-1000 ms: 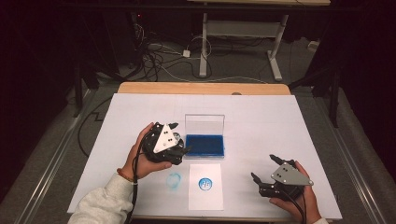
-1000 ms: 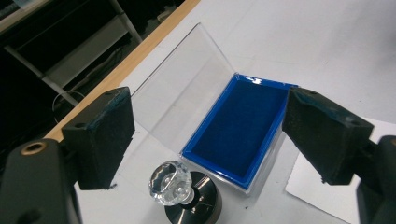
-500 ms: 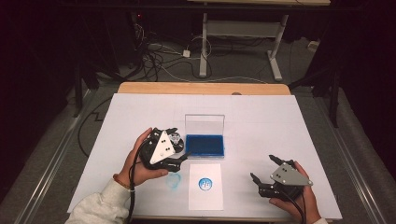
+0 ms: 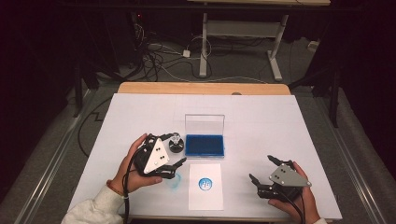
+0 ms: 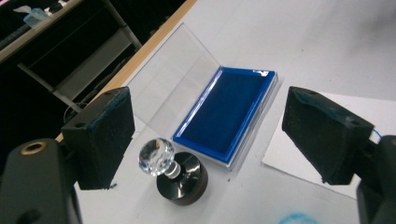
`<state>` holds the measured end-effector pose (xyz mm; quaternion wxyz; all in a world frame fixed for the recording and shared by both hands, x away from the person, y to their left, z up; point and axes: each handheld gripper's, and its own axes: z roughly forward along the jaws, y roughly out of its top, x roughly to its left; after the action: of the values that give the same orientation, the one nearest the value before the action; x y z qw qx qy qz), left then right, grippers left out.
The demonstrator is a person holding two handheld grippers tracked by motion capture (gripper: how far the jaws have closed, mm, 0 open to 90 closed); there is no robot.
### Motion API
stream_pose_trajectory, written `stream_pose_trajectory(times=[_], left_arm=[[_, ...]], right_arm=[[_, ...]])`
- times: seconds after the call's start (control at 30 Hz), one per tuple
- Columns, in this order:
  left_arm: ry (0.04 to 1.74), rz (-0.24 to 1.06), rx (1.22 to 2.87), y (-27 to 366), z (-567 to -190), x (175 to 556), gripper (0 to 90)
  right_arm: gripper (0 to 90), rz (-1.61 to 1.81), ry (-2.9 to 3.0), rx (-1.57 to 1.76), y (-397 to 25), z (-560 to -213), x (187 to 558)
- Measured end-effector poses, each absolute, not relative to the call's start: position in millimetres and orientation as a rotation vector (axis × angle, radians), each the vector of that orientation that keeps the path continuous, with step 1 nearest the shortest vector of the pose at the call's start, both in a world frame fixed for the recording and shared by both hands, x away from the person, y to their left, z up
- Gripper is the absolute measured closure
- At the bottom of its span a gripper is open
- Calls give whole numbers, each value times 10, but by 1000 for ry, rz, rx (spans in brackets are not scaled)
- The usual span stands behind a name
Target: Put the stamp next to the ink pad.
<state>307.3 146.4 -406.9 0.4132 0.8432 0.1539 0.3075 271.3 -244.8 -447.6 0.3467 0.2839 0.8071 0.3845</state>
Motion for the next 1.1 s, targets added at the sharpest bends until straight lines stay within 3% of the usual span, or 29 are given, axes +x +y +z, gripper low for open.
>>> stream_pose_trajectory(times=[1.1], left_arm=[[532, 835, 2154, 1961, -4479, 2841, 167]], right_arm=[[172, 989, 2106, 737, -2416, -4504, 2717]])
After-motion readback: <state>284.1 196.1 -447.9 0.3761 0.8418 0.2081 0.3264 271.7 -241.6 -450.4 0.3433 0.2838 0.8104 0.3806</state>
